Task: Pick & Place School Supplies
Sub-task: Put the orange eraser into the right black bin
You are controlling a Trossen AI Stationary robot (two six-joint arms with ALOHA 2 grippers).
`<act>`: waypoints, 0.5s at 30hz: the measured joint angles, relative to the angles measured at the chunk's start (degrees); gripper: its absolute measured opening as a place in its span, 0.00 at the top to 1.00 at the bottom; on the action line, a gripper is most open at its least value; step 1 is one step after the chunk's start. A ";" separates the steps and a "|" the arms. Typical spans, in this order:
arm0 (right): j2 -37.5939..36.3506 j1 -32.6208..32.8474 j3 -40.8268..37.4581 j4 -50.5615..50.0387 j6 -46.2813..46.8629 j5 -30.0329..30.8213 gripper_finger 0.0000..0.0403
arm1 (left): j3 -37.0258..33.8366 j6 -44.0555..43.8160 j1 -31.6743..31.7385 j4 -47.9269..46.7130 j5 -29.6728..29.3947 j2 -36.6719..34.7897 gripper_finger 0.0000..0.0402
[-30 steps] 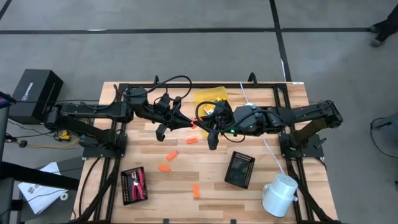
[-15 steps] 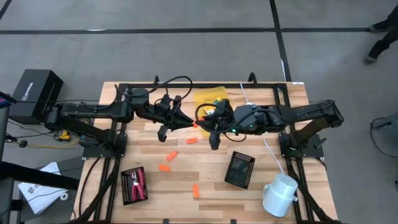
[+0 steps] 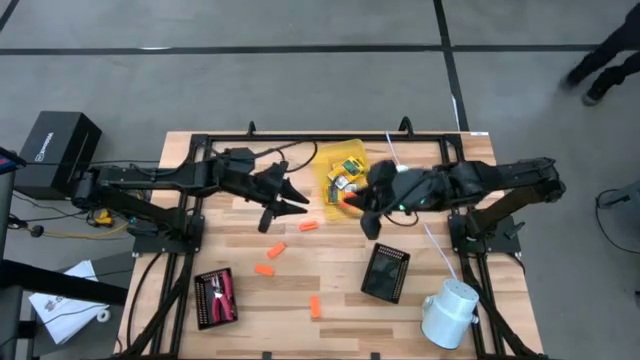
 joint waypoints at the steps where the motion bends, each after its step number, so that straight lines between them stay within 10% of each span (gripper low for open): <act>1: 0.12 0.44 -0.02 -3.31 2.38 -0.29 0.94 | 0.02 0.78 0.00 -0.98 -0.57 0.29 0.71; 7: 1.96 5.31 -0.93 -23.88 18.60 -0.39 0.94 | 0.01 1.37 0.00 -4.31 -2.78 3.19 0.70; 15: 2.19 12.92 -13.99 -18.16 35.66 -1.34 0.94 | 0.02 1.57 -0.44 -4.27 -3.04 10.99 0.70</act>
